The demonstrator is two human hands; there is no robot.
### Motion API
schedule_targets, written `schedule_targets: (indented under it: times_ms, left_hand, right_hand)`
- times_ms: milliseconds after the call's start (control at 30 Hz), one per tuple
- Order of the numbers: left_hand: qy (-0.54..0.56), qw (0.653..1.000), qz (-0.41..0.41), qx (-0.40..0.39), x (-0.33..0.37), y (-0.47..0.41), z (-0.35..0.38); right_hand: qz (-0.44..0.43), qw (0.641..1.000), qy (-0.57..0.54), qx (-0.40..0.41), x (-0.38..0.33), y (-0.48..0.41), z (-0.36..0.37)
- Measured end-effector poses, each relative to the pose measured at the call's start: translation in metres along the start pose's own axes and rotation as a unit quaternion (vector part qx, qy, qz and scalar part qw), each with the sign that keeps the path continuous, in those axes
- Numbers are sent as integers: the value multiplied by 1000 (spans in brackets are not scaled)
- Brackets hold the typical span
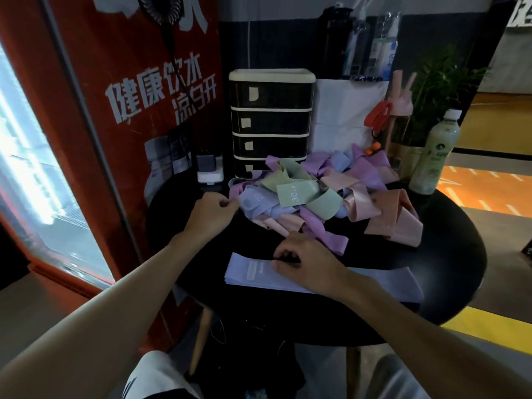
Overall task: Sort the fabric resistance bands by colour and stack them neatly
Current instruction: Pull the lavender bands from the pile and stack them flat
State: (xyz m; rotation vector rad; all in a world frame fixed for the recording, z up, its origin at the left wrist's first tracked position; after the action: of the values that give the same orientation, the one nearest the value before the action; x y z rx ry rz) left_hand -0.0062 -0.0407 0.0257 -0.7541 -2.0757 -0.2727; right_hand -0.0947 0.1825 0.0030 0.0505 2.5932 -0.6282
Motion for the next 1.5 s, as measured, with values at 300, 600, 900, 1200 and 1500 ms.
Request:
schedule_targets:
  times_ms: [300, 600, 900, 1200, 1500]
  left_hand:
    - [-50, 998, -37, 0, 7, -13, 19]
    - [4, 993, 75, 89, 40, -1, -7]
    - [2, 969, 220, 113, 95, 13, -52]
    - [71, 942, 321, 60, 140, 32, -67]
    - [63, 920, 386, 14, 178, 50, -66]
  right_hand:
    - [7, 1000, -2, 6, 4, 0, 2]
    - [12, 1000, -21, 5, 5, 0, 3]
    - [23, 999, -24, -23, 4, -3, 0]
    - [91, 968, -105, 211, -16, -47, -64]
    - [66, 923, -283, 251, -55, -78, -110]
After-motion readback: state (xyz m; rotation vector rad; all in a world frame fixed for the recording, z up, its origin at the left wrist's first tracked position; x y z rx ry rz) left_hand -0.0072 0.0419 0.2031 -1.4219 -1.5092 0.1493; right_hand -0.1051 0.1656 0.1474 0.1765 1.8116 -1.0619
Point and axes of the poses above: each hand's wrist, its own y-axis away from the middle knuckle, its own z-axis out of the palm, x = y × z, the point moved 2 cm from there along -y, towards the middle knuckle, and after that the axes turned 10 degrees about -z, right-handed, at the moved point
